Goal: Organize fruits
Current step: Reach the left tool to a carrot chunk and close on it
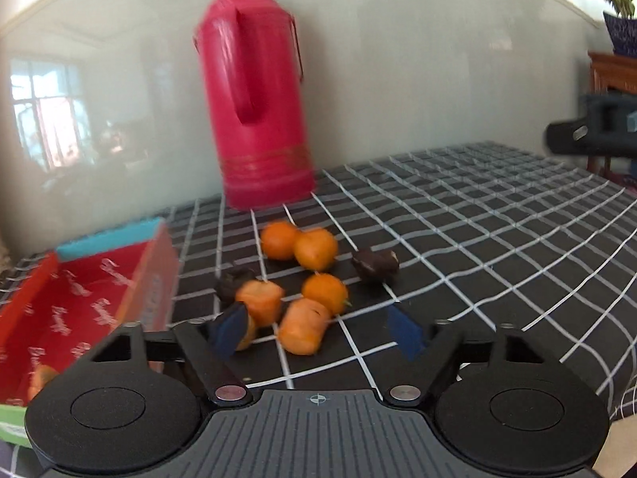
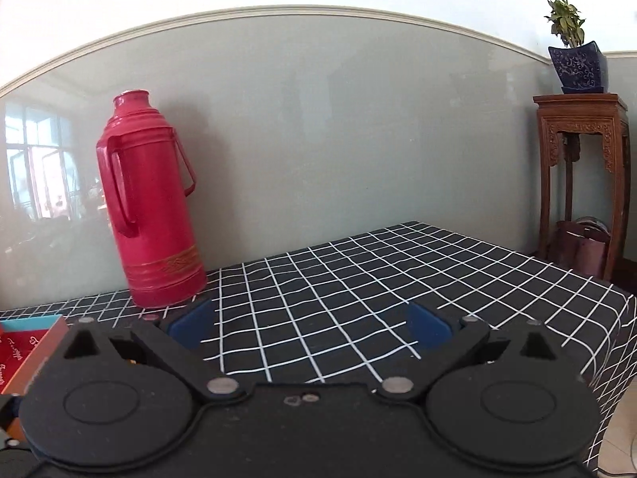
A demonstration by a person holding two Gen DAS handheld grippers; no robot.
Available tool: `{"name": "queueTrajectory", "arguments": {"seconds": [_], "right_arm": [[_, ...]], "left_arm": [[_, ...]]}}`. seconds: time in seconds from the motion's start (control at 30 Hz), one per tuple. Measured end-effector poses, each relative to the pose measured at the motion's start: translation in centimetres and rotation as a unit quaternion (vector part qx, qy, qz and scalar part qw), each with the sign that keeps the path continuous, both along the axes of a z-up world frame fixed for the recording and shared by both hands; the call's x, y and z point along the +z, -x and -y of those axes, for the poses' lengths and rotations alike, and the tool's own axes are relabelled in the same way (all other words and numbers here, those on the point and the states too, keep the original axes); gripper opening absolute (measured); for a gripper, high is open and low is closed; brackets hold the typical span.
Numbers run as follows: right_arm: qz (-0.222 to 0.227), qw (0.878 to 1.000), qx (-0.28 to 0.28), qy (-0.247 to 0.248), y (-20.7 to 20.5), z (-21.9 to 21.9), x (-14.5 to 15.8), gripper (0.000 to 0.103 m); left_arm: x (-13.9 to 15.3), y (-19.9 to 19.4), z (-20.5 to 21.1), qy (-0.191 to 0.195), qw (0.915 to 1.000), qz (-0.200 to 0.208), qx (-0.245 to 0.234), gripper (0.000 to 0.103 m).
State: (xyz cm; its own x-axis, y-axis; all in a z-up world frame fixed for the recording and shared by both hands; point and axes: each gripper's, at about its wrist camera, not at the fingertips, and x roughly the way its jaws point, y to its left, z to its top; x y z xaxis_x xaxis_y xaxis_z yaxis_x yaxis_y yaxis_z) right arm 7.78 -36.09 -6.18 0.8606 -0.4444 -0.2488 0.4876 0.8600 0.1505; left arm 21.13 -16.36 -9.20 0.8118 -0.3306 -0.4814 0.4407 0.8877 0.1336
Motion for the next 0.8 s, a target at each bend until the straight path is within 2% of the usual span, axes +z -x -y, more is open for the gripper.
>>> {"name": "queueTrajectory", "arguments": {"seconds": [0.1, 0.33, 0.4, 0.53, 0.63, 0.8], "right_arm": [[0.004, 1.0, -0.005, 0.004, 0.1, 0.3, 0.1, 0.097], [0.005, 1.0, -0.008, -0.013, 0.1, 0.9, 0.1, 0.097], [0.007, 1.0, -0.007, -0.02, 0.2, 0.9, 0.1, 0.097], [0.004, 1.0, 0.0, -0.024, 0.0, 0.7, 0.0, 0.097], [-0.001, 1.0, 0.004, -0.016, -0.2, 0.4, 0.1, 0.097], [-0.007, 1.0, 0.004, -0.011, -0.4, 0.4, 0.0, 0.097]], "left_arm": [[-0.8, -0.9, 0.4, 0.0, 0.9998, -0.02, -0.006, 0.056], [-1.7, -2.2, 0.6, -0.003, 0.9992, -0.033, 0.023, 0.055], [-1.8, -2.3, 0.7, -0.003, 0.9992, -0.032, 0.022, 0.047], [-1.8, -2.3, 0.9, -0.004, 0.9994, -0.028, 0.022, 0.041], [-1.8, -2.5, 1.0, 0.003, 0.9993, -0.032, 0.021, 0.026], [-1.7, -2.0, 1.1, 0.006, 0.9996, -0.023, 0.017, 0.025]]}}
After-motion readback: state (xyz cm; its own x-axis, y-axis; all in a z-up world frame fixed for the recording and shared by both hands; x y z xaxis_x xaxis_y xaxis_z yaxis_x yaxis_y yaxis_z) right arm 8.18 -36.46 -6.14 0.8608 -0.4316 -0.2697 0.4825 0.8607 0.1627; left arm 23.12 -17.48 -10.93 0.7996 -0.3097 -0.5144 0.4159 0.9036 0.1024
